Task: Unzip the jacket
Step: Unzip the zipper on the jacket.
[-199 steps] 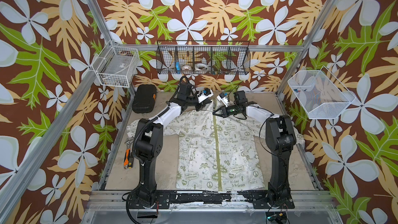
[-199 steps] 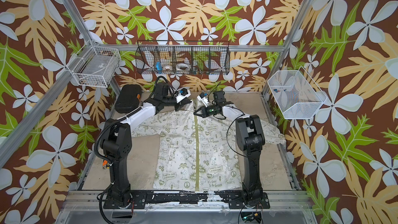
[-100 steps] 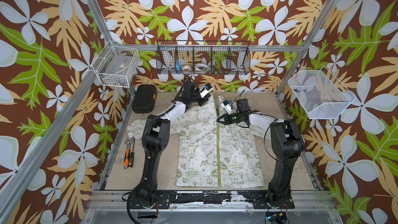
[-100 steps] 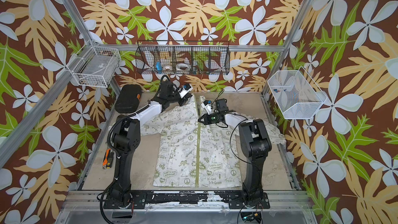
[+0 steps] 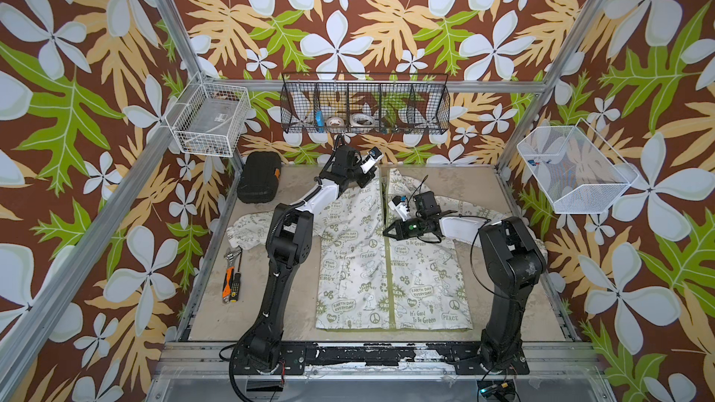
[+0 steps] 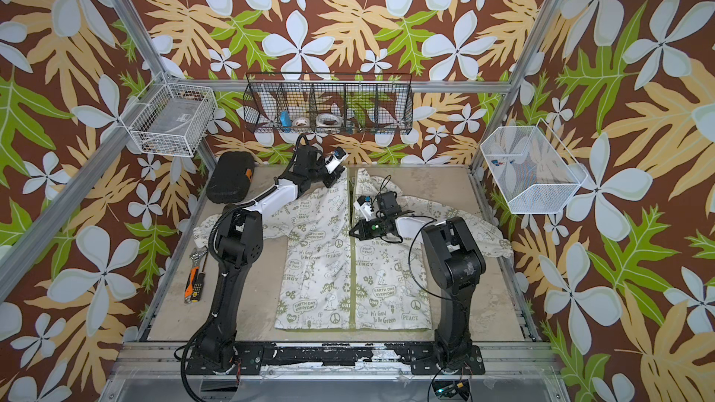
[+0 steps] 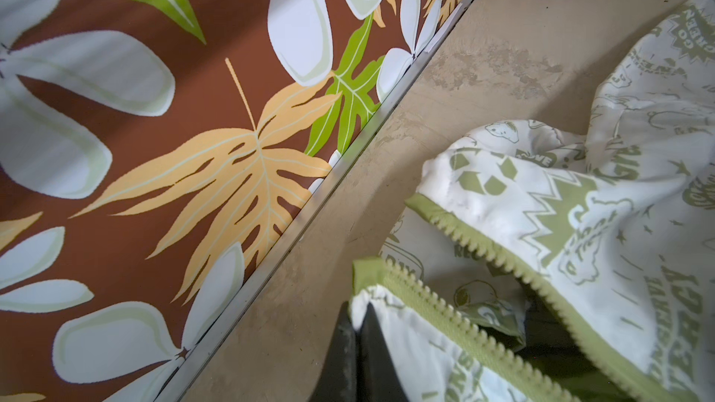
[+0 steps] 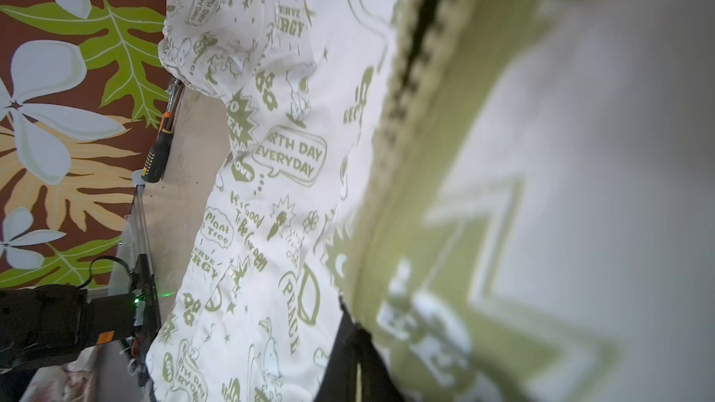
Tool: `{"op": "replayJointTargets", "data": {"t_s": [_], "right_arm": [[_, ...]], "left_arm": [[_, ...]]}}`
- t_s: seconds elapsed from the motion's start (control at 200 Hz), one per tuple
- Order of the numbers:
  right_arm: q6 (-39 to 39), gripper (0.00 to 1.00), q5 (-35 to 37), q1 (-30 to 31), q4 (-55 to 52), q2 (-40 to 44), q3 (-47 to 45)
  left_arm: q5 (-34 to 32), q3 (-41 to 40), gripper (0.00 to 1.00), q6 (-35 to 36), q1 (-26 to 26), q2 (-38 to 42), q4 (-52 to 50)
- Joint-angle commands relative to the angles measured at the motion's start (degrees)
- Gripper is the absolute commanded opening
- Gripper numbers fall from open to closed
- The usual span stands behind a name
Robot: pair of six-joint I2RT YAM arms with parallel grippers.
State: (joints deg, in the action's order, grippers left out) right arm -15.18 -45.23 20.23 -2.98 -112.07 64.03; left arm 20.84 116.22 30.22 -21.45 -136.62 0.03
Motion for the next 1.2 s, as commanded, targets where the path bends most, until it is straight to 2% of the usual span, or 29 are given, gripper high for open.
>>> {"op": "replayJointTargets", "data": {"t_s": [0.0,0.26,0.355,0.47,0.696,1.046,1.196], "right_arm": [[-6.6,0.00,-5.0,0.4,2.9,1.6,-4.4],[-9.1,0.00,-4.1,4.0,2.6,7.8,-13.9],[-13.2,0.00,-1.9,6.1,3.7,9.6,-16.7],[-19.5,0.00,-2.8,8.1,8.9,11.9,-21.6],[-21.6,0.00,-1.3,13.1,7.4,17.4,-26.6],[-26.3,0.00,-0.1,15.4,6.5,26.0,-39.2],[-28.0,0.00,0.2,18.6,6.3,30.2,-43.1]], "left_arm": [[-2.0,0.7,0.00,0.1,0.4,-0.5,1.4],[-4.2,2.2,0.00,-0.6,1.2,-2.3,1.0],[-3.8,2.8,0.00,-1.1,1.7,-2.8,1.0],[-3.3,4.0,0.00,-1.9,2.2,-3.9,1.1],[-4.0,3.8,0.00,-2.0,2.2,-4.8,2.8],[-4.8,3.4,0.00,-2.8,2.2,-5.8,3.5],[-5.5,1.8,0.00,-4.4,2.2,-5.4,5.2]]}}
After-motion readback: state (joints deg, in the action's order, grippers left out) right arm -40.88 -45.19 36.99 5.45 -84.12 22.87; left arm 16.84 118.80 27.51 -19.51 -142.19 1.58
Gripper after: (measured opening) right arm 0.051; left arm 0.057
